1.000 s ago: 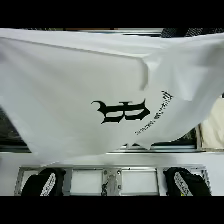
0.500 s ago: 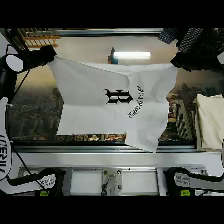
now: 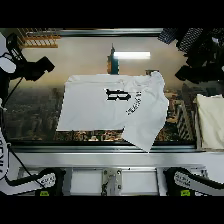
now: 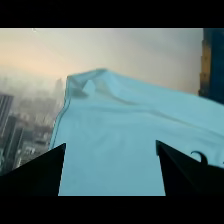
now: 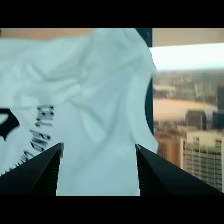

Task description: Fold the clothes and pants, and hang the long-sleeved shirts on hangers.

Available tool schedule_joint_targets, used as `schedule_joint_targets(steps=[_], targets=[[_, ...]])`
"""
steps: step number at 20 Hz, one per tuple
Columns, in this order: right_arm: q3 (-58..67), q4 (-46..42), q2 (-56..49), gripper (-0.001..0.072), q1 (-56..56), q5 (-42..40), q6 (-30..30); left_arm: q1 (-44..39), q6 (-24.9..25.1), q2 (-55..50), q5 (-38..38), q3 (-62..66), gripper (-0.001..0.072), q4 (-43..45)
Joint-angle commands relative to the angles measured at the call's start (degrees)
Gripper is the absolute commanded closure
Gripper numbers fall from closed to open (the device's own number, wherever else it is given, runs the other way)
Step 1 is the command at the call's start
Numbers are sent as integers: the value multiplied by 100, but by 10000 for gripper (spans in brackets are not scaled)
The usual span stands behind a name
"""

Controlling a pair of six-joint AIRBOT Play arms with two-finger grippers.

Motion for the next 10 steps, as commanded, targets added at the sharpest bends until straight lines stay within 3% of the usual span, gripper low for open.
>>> schedule_joint_targets(steps=[1, 5, 10], targets=[[-1899, -153, 704, 220, -671, 560, -118, 144, 0, 931, -337, -1912, 98, -39], [-3611, 452, 758, 219, -1366, 319, -348, -55, -98, 1797, -68, -3915, 98, -74], [-4207, 1353, 323, 220, -1163, -442, -811, -142, -529, 2522, 223, -4843, 98, -72]])
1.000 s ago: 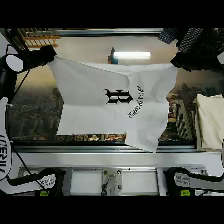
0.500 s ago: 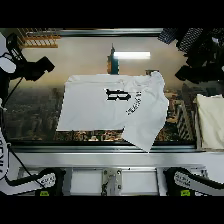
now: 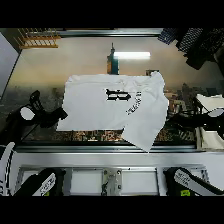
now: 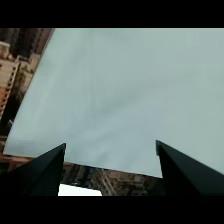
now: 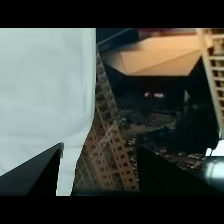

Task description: Fold the clothes and pants, and hang the long-sleeved shirts on hangers.

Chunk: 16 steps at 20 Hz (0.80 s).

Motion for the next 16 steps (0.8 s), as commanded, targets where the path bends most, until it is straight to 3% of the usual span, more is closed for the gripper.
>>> schedule_joint_targets(steps=[1, 6, 7, 8, 9, 13, 16], targets=[[-396, 654, -321, 220, 151, -479, -247, -37, -267, 533, 210, -671, 98, 0], [-393, 949, -662, 224, 708, -938, -245, -35, -557, 780, 369, -879, 98, 2], [-389, 962, -660, 330, 763, -1021, -247, -35, -656, 780, 372, -879, 98, 22], [-389, 962, -660, 559, 798, -1071, -247, 0, -761, 772, 374, -881, 98, 26], [-389, 962, -660, 696, 811, -1099, -243, 92, -901, 750, 363, -885, 98, 24], [-389, 957, -660, 696, 811, -1102, -251, 693, -1438, 531, 376, -1222, 98, -44], [-389, 957, -660, 696, 815, -1099, -334, 846, -1443, 210, 765, -1508, 98, -498]])
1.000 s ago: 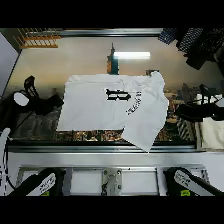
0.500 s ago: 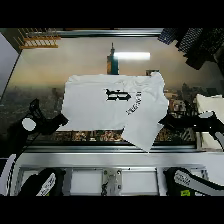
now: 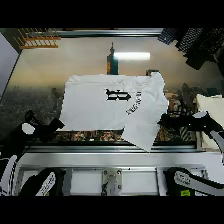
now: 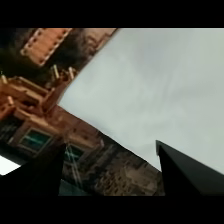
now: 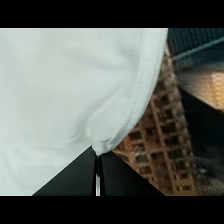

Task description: Fold the clothes and pants, and hang the long-sleeved shirts on hangers.

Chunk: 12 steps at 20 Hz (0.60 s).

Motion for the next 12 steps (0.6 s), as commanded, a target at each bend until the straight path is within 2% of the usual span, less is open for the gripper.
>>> schedule_joint_targets(steps=[1, 5, 8, 9, 10, 11, 12], targets=[[-2, 0, -7, 696, 22, -59, -35, 155, -170, -365, 455, -256, 98, -518], [-2, 2, 4, 697, 22, -59, -33, -389, -136, -977, 973, 63, 98, -828], [-2, 2, 7, 697, 22, -57, -31, -684, -138, -1497, 999, 516, 102, -826], [-2, 0, 7, 697, 22, -57, -33, -704, -133, -1609, 955, 645, 288, -822], [-2, 0, 17, 696, 22, -57, -31, -702, -114, -1687, 922, 780, 630, -820], [-2, -2, 48, 697, 22, -55, -31, -702, -66, -1703, 909, 909, 703, -817], [17, -2, 116, 697, 22, -48, -31, -702, -11, -1674, 874, 1060, 703, -817]])
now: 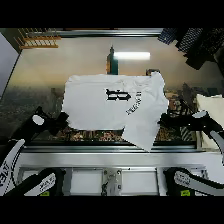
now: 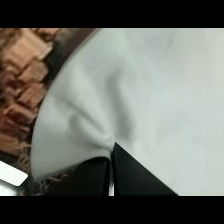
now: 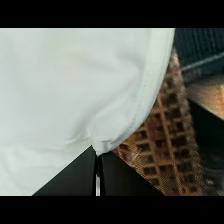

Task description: Fold the clothes and pants, and hang the long-sleeved shirts on hangers.

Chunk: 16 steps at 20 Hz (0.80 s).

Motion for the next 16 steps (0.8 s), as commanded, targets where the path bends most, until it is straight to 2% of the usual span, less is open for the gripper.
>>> schedule_joint_targets(steps=[1, 4, 8, 12, 16], targets=[[87, -26, 177, 697, 2, 63, 2, -70, 227, -52, -48, 549, 703, -72], [839, -155, 684, 698, 2, 487, 4, -11, 522, 577, -96, 1322, 703, -79], [2839, -173, 1596, 698, 2, 962, 22, 256, 765, 1821, -81, 2883, 703, -81], [4566, -170, 2627, 698, 2, 881, 17, 509, 1139, 3082, -61, 4157, 703, -76], [5071, -197, 3751, 697, 0, 234, -2, 785, 1211, 4113, -63, 4833, 703, -76]])
